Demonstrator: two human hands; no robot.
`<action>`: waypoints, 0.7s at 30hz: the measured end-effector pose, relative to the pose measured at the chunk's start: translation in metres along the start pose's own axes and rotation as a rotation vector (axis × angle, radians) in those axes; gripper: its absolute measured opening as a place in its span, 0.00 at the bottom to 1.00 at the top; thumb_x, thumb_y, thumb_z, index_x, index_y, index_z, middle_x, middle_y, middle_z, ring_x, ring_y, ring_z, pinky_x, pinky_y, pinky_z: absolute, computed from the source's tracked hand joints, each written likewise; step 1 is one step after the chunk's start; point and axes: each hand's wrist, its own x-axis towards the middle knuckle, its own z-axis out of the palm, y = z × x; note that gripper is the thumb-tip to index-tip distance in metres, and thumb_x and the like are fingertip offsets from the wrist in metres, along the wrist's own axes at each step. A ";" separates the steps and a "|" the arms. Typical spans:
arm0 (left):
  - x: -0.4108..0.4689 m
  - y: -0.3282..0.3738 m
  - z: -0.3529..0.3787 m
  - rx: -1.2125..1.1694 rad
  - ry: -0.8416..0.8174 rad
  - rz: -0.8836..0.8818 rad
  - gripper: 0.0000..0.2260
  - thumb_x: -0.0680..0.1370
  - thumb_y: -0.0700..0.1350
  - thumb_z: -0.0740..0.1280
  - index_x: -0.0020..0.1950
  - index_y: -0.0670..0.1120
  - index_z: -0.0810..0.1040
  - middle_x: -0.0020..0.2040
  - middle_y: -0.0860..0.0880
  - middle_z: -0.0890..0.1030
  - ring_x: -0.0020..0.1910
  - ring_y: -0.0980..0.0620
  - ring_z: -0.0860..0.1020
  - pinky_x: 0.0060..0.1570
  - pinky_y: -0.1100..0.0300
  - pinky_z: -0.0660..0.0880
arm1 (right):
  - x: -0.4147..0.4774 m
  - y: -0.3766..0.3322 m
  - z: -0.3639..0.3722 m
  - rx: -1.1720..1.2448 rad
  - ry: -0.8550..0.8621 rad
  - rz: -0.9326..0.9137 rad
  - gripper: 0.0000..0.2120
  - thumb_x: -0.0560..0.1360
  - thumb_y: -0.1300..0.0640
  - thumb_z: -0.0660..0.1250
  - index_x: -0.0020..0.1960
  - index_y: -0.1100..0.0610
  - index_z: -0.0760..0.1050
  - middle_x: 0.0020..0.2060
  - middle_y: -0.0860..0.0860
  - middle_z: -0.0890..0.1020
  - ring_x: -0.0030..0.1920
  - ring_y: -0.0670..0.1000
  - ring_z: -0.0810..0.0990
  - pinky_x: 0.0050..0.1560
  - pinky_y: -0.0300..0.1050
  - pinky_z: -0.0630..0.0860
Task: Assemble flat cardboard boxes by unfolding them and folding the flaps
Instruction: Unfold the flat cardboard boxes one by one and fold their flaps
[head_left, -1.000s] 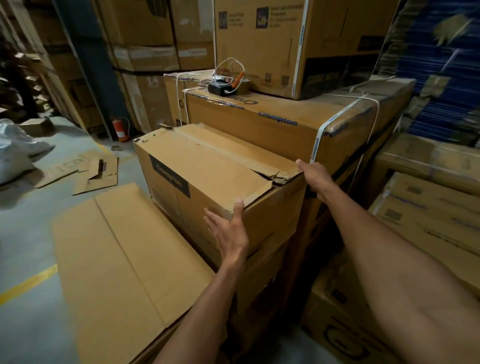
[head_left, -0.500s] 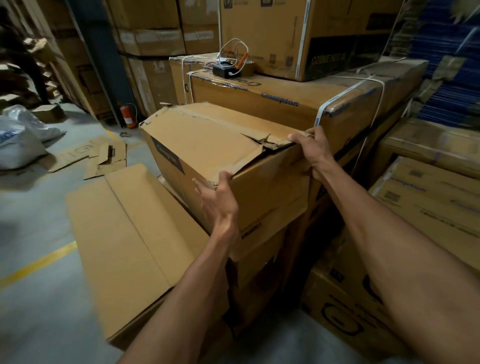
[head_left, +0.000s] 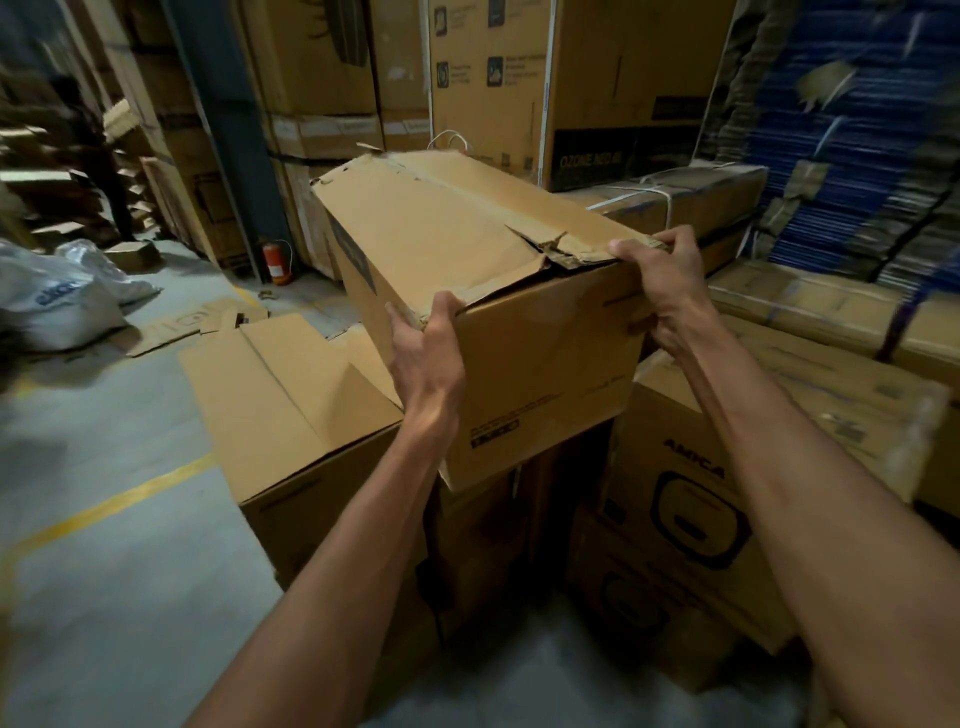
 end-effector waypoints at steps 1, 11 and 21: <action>-0.019 0.007 -0.001 0.012 -0.014 0.022 0.48 0.64 0.68 0.62 0.80 0.48 0.60 0.58 0.43 0.80 0.54 0.44 0.79 0.58 0.39 0.78 | -0.013 -0.004 -0.017 0.023 0.009 0.002 0.24 0.75 0.47 0.72 0.64 0.55 0.68 0.50 0.49 0.74 0.48 0.49 0.75 0.45 0.53 0.78; -0.134 0.042 0.010 0.128 -0.160 0.199 0.41 0.77 0.63 0.62 0.84 0.50 0.50 0.67 0.43 0.75 0.55 0.48 0.77 0.58 0.44 0.79 | -0.114 -0.030 -0.149 0.159 0.159 0.039 0.21 0.76 0.49 0.73 0.62 0.56 0.68 0.51 0.48 0.75 0.49 0.50 0.76 0.52 0.73 0.79; -0.183 0.044 0.002 0.169 -0.311 0.203 0.42 0.72 0.67 0.61 0.83 0.52 0.56 0.65 0.50 0.74 0.61 0.47 0.75 0.63 0.43 0.74 | -0.177 -0.033 -0.213 0.180 0.273 0.046 0.19 0.76 0.49 0.72 0.61 0.54 0.69 0.51 0.48 0.75 0.50 0.50 0.77 0.52 0.74 0.78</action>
